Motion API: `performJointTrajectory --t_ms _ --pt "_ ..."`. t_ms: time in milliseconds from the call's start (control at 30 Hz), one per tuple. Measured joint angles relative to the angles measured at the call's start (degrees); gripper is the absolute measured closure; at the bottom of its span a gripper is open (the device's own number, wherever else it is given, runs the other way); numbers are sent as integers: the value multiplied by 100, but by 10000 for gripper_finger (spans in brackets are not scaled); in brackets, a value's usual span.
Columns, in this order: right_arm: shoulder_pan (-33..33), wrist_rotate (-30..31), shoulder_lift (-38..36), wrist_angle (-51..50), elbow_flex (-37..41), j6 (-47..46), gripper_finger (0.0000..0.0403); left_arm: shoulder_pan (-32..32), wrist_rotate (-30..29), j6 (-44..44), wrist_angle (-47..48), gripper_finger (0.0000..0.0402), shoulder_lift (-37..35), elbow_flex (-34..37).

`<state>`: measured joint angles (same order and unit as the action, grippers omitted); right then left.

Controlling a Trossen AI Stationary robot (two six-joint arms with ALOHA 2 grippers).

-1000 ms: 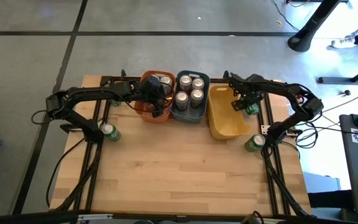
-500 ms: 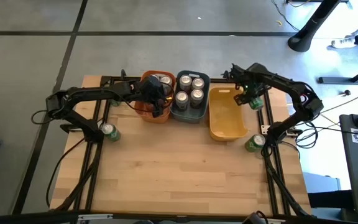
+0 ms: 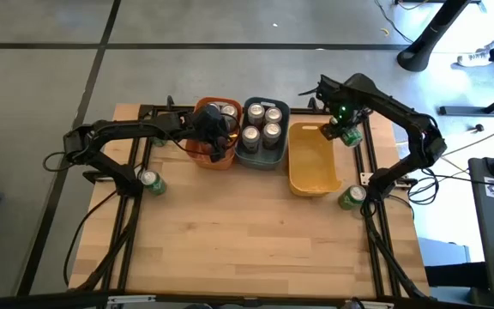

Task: Sort soda cans
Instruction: Put the top right green soda can into the yellow bin

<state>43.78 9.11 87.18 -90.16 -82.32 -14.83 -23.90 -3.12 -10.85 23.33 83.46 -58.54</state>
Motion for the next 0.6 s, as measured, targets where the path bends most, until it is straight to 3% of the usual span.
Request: performJointTrajectory --t_ms 267,467,600 --pt "-979 -899 -186 941 -211 201 103 447 -1 -88 -254 70 0 0" --pt "-2122 -1654 -180 2510 182 351 104 1002 -1 -127 -488 70 0 0" --pt "-2974 -1734 -173 3599 549 304 105 1358 -1 181 -466 70 0 -2"
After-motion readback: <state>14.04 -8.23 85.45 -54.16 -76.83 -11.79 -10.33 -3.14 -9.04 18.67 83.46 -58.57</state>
